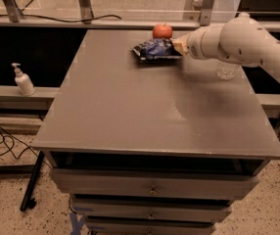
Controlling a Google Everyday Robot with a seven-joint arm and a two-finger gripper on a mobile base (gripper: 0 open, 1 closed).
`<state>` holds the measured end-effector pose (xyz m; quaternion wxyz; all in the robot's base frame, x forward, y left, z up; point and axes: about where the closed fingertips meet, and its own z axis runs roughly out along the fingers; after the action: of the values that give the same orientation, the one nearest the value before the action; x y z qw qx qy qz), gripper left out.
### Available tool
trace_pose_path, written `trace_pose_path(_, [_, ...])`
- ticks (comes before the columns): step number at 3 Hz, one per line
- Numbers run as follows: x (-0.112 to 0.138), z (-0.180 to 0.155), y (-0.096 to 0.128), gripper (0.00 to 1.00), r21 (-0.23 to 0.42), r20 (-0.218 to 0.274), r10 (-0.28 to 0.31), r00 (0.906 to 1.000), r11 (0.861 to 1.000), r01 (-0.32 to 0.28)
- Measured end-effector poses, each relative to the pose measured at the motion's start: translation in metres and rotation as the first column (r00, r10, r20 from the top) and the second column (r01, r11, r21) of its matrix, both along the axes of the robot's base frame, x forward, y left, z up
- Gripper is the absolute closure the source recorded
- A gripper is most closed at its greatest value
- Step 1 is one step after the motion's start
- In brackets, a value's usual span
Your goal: Move blue chip bag near apple
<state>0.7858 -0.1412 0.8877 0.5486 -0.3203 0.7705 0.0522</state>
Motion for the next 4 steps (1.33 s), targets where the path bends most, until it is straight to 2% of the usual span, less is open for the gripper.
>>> trace_pose_path(3, [-0.003, -0.027, -0.011, 0.12, 0.007, -0.072, -0.037, 0.9967, 0.999, 0.037])
trace_pose_path(4, [-0.009, -0.030, -0.012, 0.00, 0.010, -0.081, -0.038, 0.9960, 0.999, 0.039])
